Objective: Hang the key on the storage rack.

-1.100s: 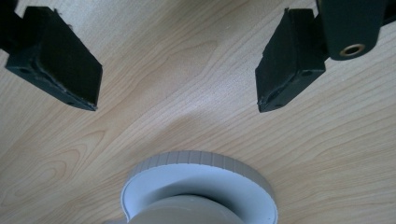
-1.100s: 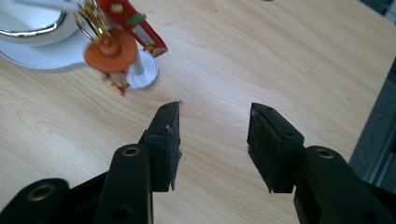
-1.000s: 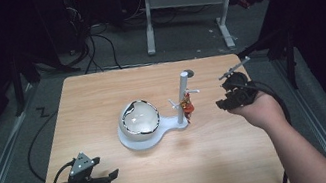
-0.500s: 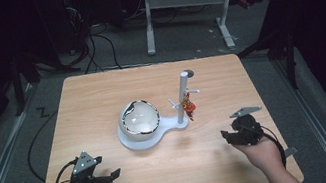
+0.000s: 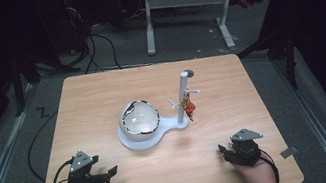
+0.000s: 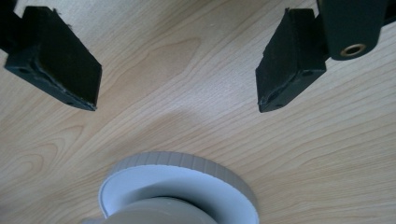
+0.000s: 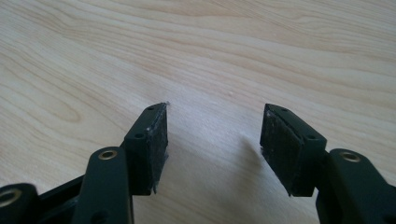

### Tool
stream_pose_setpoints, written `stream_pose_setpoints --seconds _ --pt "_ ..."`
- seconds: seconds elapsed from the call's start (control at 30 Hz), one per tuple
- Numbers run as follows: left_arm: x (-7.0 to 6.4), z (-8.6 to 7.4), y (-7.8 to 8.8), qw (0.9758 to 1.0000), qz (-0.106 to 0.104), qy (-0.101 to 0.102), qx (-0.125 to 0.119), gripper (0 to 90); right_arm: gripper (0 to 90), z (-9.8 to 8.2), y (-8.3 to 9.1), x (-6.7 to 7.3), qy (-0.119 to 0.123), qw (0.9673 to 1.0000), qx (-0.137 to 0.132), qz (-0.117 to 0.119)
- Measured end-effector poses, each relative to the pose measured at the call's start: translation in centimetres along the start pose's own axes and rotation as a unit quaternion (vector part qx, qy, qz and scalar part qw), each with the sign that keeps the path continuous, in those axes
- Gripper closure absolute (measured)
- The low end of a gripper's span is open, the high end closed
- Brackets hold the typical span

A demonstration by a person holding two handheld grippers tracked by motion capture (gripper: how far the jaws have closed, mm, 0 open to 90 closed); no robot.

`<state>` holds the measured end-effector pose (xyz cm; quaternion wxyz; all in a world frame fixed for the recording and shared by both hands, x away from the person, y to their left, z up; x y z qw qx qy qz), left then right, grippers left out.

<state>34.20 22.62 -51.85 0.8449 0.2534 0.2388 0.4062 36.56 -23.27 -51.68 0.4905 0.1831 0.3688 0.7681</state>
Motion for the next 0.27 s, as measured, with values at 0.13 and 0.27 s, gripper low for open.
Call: stream_pose_setpoints --seconds 0.13,0.27 --pt "-0.05 -0.17 0.28 1.0 0.007 -0.004 0.002 15.3 41.4 0.69 0.06 0.25 0.001 0.9999 -0.016 -0.005" --pt "0.03 -0.01 0.6 0.9999 0.009 -0.003 -0.005 15.3 41.0 0.69 0.55 -0.13 -0.007 0.9996 -0.026 -0.006"
Point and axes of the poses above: each handheld gripper's, and its own axes: y roughly backward along the jaws, z roughly out of its top, x roughly to its left, the point moved 5 cm from there along -y, roughly forward along the jaws
